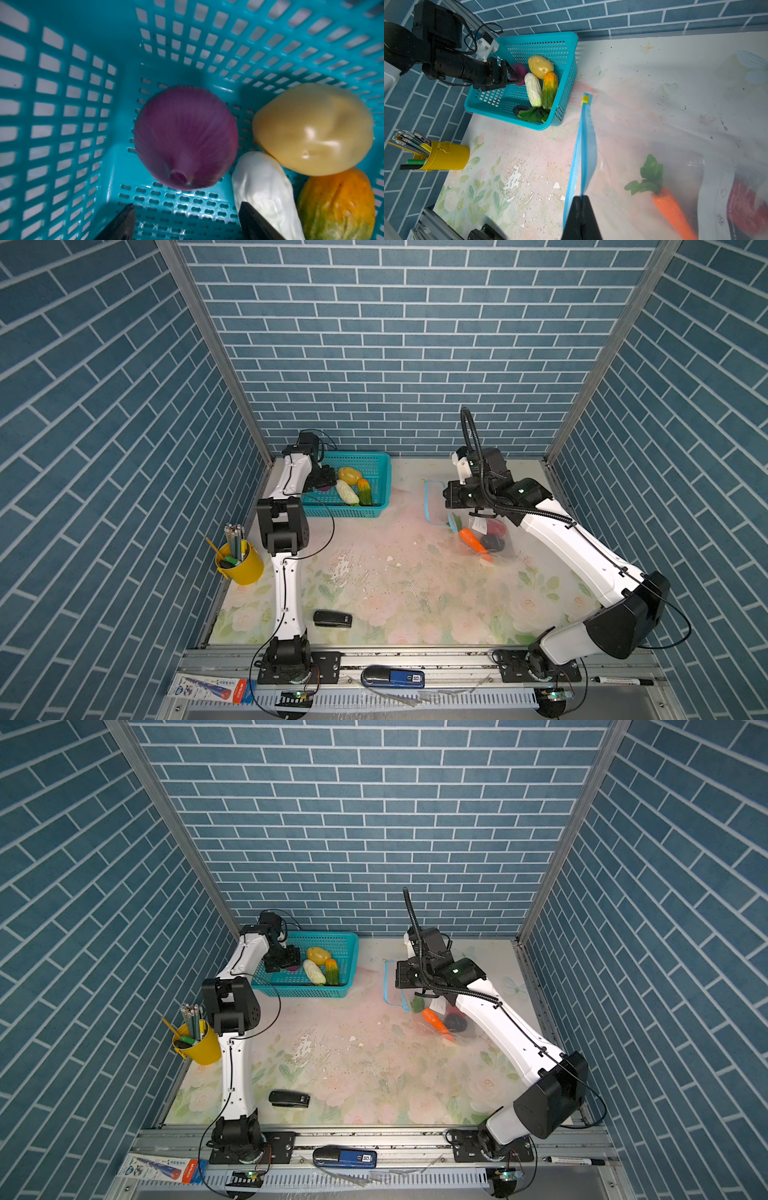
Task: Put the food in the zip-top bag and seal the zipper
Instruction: 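Lift the purple onion out of the teal basket with the left gripper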
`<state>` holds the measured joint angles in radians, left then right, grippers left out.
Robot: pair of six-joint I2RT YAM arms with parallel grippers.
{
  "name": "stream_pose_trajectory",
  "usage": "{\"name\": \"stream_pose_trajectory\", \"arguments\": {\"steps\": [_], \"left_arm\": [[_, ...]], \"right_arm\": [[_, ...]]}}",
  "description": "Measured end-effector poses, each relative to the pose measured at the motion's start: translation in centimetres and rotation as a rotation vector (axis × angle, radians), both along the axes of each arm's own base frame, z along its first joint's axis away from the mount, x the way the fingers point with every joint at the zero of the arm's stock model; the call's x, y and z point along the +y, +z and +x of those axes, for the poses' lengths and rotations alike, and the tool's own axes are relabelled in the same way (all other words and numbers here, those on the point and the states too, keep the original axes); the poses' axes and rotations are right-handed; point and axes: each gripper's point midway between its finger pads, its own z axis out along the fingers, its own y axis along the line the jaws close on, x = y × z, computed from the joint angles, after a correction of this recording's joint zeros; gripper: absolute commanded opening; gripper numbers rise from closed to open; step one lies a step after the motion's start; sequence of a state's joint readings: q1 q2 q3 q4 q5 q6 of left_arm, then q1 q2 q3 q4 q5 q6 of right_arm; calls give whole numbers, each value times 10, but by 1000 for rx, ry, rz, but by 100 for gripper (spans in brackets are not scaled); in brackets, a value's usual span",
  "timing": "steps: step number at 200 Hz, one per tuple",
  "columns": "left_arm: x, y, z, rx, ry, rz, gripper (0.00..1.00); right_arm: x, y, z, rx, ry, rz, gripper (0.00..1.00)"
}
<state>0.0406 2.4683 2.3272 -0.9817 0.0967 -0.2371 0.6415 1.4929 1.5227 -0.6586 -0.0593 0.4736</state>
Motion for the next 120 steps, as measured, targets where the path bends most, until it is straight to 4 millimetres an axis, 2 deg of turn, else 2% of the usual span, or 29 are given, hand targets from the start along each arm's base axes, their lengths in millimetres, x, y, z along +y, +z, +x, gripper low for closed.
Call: {"name": "stream_pose_trajectory", "arguments": {"steps": [86, 120], "left_arm": [[2, 13, 28, -121, 65, -22, 83], [4, 9, 37, -134, 81, -17, 84]], "right_arm": [[3, -8, 0, 20, 5, -17, 0], [4, -14, 0, 34, 7, -27, 0]]}}
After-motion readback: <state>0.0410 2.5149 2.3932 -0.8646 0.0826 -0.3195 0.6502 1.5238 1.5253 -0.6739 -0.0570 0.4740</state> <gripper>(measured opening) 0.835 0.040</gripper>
